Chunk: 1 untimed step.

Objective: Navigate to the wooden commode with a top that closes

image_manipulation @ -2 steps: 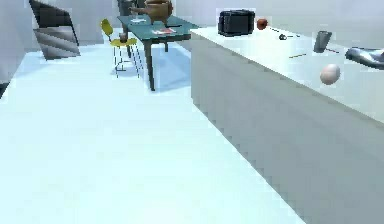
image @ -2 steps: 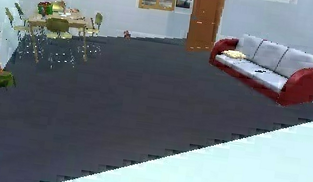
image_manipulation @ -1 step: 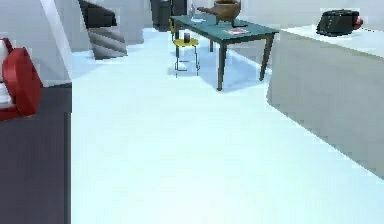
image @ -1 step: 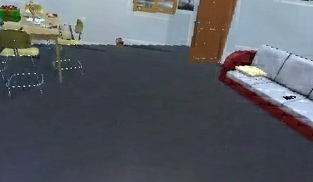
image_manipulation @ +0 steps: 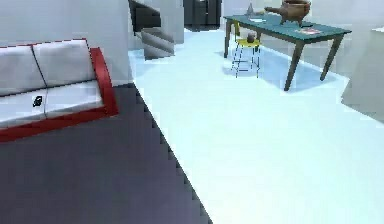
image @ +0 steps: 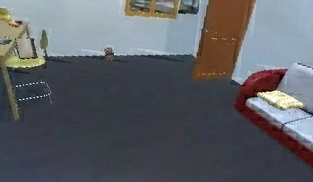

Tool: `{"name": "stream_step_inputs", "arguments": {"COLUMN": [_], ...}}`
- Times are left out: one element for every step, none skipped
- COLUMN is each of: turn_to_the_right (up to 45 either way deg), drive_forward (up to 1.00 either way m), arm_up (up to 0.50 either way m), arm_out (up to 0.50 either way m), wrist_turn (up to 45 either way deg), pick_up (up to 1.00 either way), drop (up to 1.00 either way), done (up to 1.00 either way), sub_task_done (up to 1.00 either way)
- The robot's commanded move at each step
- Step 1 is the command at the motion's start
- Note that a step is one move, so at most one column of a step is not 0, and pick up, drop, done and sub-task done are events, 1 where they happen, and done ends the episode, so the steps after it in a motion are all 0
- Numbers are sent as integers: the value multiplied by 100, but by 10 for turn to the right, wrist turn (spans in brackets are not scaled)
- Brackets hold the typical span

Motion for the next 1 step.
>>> {"name": "stream_step_inputs", "arguments": {"turn_to_the_right": [0], "drive_forward": [100], "arm_up": [0], "arm_out": [0], "wrist_turn": [0], "pick_up": [0], "drop": [0], "done": [0], "sub_task_done": [0]}}
